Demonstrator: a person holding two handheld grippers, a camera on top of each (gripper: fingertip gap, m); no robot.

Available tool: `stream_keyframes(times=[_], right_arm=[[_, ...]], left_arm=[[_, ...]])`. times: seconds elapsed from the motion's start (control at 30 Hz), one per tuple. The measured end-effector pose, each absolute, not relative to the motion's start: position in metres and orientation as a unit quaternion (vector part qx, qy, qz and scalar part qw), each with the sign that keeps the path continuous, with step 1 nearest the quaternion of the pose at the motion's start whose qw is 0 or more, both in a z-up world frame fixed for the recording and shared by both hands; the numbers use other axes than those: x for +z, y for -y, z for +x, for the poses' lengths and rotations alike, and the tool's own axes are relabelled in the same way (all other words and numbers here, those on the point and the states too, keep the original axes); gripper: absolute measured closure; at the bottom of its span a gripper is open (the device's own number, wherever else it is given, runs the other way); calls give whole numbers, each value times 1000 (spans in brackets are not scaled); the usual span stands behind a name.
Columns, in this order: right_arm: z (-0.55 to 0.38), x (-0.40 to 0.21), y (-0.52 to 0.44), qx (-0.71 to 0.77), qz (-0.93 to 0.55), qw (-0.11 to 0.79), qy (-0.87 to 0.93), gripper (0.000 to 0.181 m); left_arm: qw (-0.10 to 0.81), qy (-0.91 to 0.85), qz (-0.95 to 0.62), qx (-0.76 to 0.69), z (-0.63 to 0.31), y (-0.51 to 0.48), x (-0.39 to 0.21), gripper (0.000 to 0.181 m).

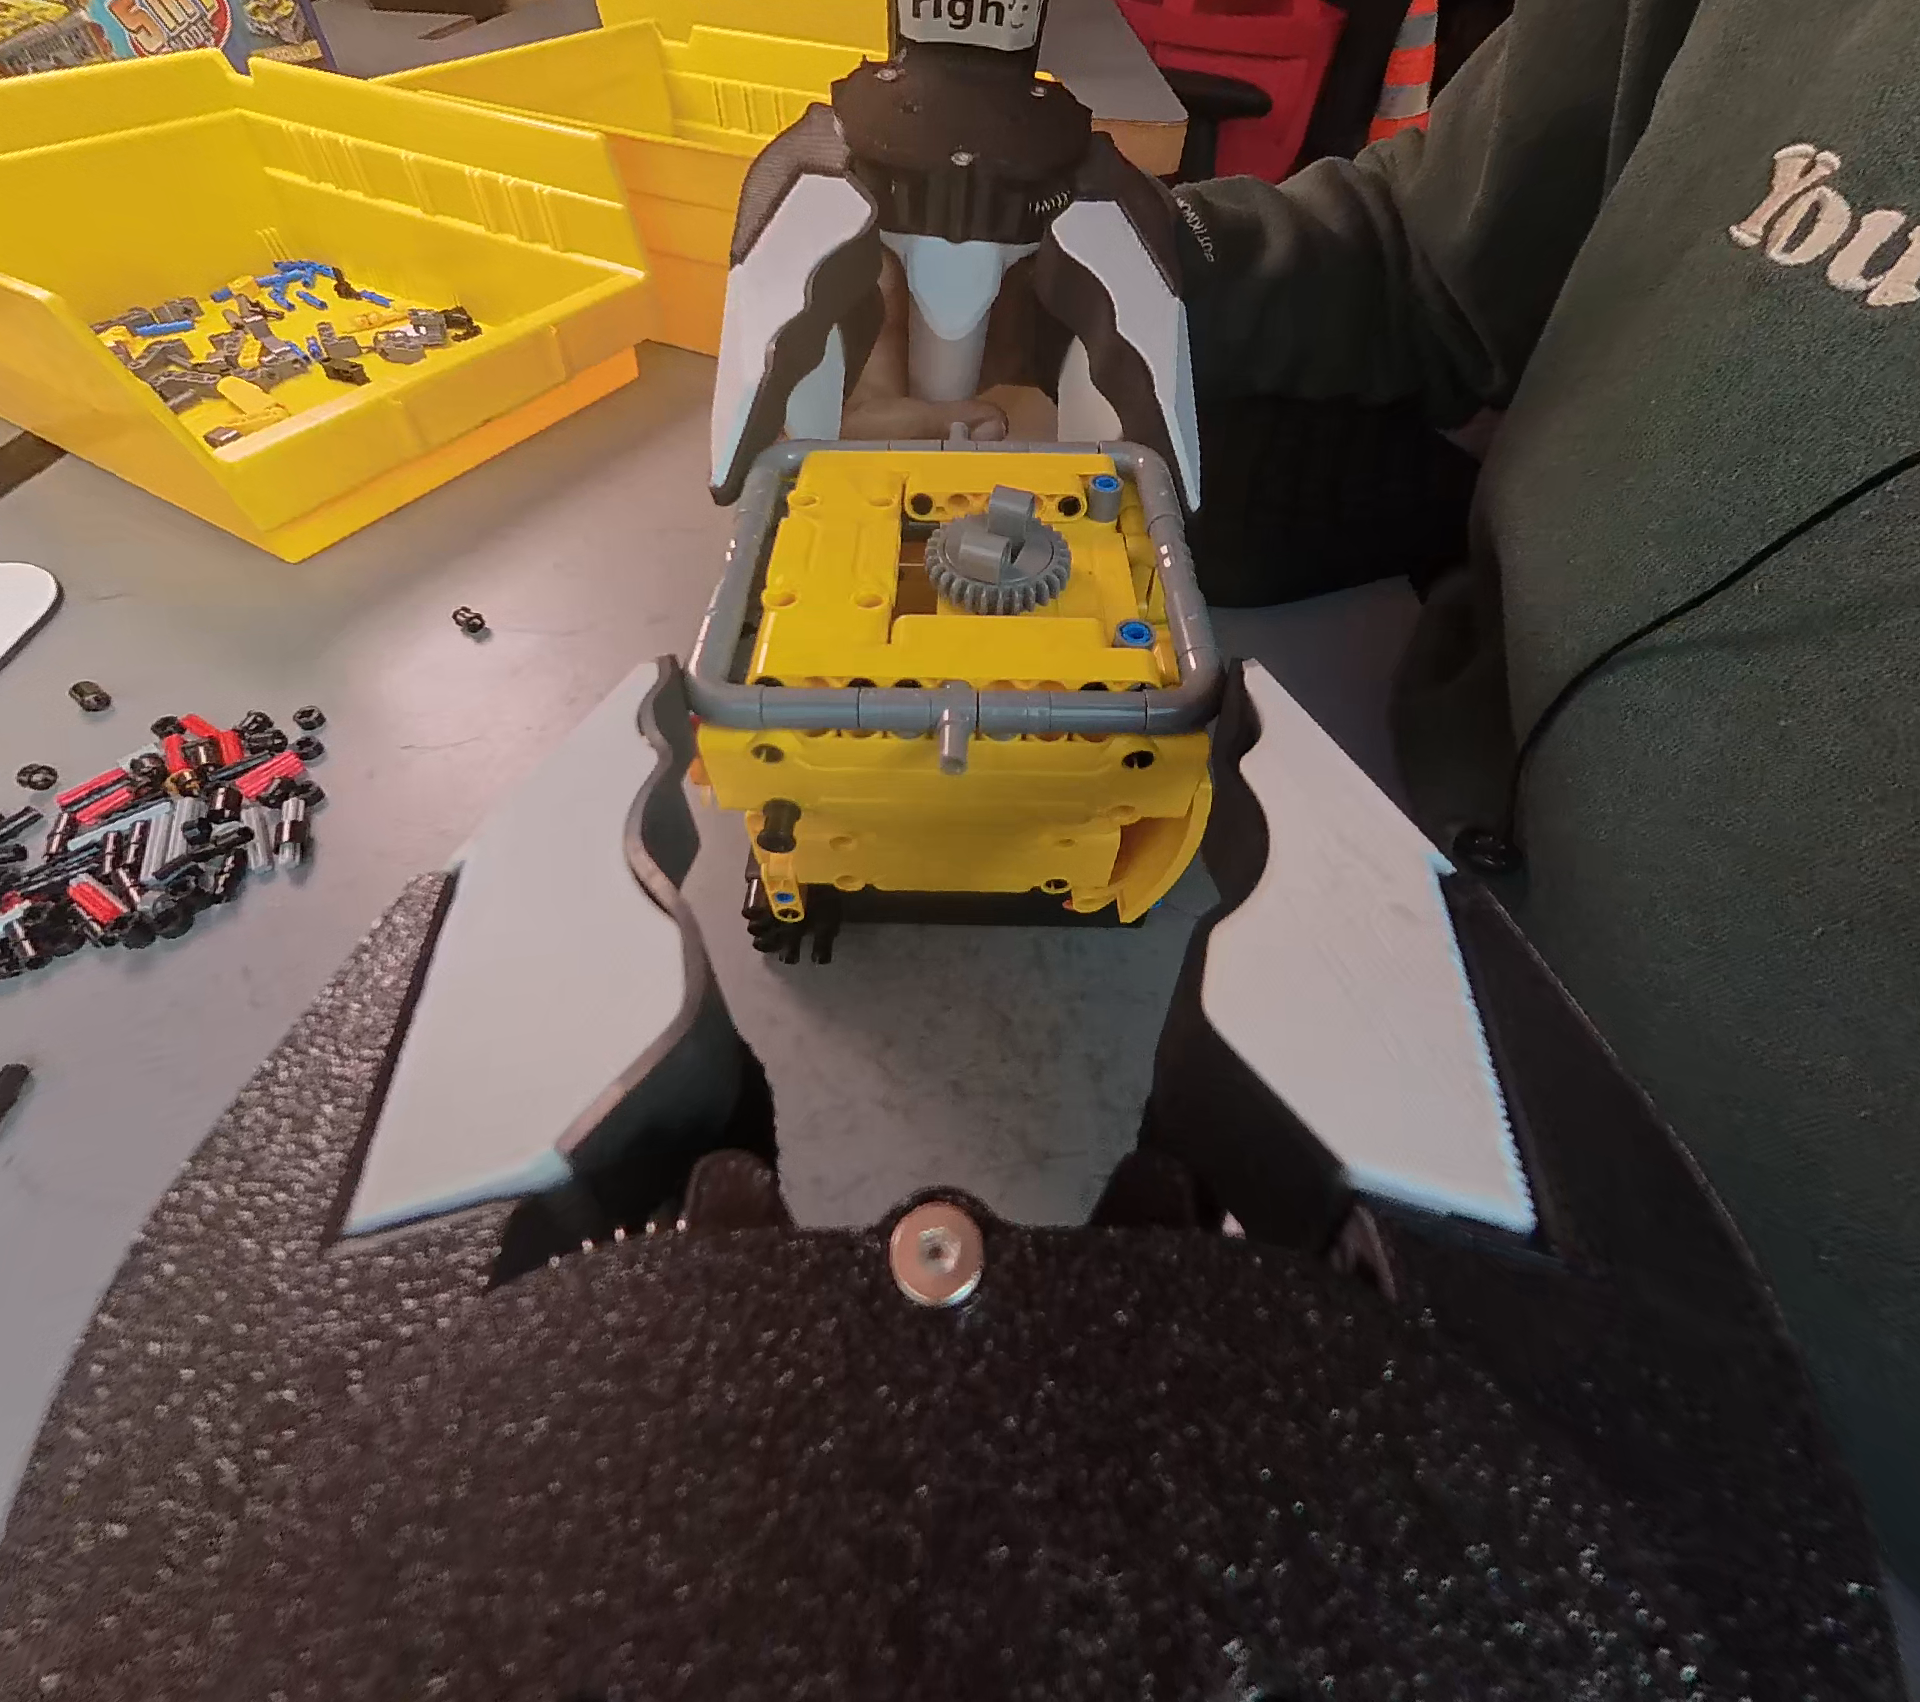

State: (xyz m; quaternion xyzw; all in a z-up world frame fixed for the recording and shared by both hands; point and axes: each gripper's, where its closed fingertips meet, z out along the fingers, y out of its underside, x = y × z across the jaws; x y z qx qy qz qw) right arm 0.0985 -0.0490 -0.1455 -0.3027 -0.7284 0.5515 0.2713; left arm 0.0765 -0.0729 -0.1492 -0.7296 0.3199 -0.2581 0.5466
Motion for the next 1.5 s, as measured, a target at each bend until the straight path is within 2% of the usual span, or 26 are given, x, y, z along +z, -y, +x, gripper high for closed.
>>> stream_keyframes(times=[0.77, 1.07, 1.13, 1.23, 1.37, 1.5], right_arm=[[95, -144, 49, 573, -317, 270, 706, 80], [86, -145, 14, 529, -369, 320, 695, 82], [85, -143, -10, 477, -410, 365, 687, 92], [91, -136, -38, 420, -465, 431, 649, 131], [104, -135, -39, 422, -501, 435, 618, 125], [105, -137, -7, 444, -514, 387, 624, 93]], left_arm=[[551, -318, -724, -267, 75, 73, -148, 81], [554, -312, -735, -237, 54, 70, -149, 89], [549, -310, -741, -231, 47, 73, -149, 90], [552, -306, -737, -242, 34, 81, -144, 116], [620, -217, -715, -239, -2, 70, -117, 118], [680, -126, -706, -153, -49, 59, -103, 126]])
